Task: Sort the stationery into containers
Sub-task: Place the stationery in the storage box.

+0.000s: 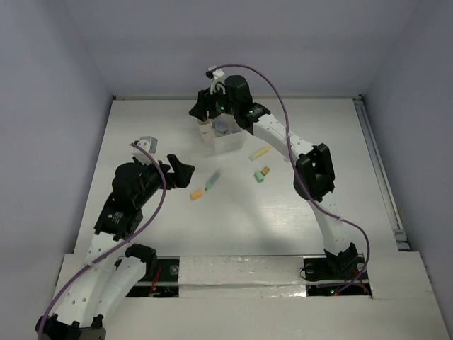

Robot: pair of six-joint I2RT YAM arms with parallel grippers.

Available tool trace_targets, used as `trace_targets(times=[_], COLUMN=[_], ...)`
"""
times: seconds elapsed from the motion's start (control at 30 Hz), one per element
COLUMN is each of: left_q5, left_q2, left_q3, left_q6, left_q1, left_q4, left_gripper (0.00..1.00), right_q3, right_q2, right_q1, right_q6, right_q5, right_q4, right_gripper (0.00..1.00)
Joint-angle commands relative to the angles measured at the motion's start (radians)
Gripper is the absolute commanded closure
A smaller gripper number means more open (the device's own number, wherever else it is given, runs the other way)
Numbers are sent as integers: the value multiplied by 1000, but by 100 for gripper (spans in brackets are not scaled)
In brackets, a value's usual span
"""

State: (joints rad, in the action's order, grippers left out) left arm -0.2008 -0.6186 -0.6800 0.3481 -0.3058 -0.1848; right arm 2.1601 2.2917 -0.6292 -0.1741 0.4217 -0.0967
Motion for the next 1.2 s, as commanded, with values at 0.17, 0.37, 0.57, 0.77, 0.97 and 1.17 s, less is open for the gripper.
trace_targets(times=[0.17,0.37,0.57,0.77,0.97,1.17], left_q5=[5,4,5,4,4,4], left_q2=[5,5,5,7,6,8], left_q3=[-7,-9,-9,-10,-10,-10], left_q6=[-12,-12,-12,-12,-12,-14], left_q1=[4,4,4,4,4,4], left_q4=[25,25,25,25,24,22], left_gripper=[1,1,1,1,1,1], right_q3=[184,187,202,218,211,188], right_q2=[126,155,181,209,213,207], right_q1=[-4,-4,-4,-4,-4,-4], right_q6=[-84,-87,-80,-70,-65,-65], right_q5=[-139,-187,-212,-247,-264,-268], right_q4=[170,204,210,213,215,219], right_gripper=[45,44,39,36,33,30])
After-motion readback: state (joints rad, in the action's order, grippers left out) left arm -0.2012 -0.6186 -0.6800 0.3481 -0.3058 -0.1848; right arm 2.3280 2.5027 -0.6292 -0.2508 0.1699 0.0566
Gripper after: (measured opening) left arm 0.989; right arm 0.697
